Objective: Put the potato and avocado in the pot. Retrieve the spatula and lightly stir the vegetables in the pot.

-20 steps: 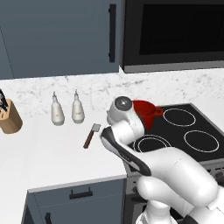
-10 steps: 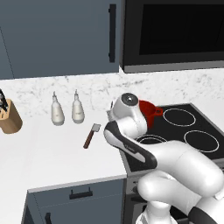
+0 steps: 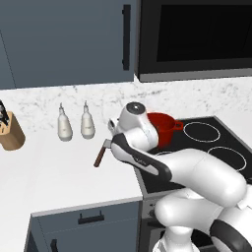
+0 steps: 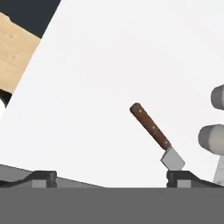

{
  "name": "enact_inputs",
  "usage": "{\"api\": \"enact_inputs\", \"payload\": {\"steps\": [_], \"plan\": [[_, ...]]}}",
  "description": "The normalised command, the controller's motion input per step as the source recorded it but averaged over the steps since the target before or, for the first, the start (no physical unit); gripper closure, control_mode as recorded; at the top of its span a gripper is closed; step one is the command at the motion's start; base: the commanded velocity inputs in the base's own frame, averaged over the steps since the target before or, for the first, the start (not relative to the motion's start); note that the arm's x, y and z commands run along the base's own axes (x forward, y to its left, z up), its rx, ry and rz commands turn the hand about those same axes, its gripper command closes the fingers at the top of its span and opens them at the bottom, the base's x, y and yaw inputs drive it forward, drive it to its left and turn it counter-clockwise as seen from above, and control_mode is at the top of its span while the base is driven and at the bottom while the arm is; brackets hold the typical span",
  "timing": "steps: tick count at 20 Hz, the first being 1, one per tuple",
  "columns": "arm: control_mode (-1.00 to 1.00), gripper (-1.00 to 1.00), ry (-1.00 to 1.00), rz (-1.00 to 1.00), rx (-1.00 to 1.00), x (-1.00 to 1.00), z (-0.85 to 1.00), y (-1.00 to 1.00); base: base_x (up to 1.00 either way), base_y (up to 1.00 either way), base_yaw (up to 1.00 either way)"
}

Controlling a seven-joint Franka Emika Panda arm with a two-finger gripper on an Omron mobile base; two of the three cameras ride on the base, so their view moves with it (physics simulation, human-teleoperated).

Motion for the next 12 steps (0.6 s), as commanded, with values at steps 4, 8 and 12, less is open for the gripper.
{"api": "enact_inputs", "payload": {"steps": [4,8,12], "plan": [[-1.0,-1.0,0.0,0.47,-0.18,0.02,-0.18,0.29,0.0,0.0,0.0],[-1.0,-1.0,0.0,0.43,-0.11,0.1,-0.31,0.46,0.0,0.0,0.0],[-1.0,-1.0,0.0,0.33,-0.08,0.31,-0.45,0.42,0.0,0.0,0.0]]}}
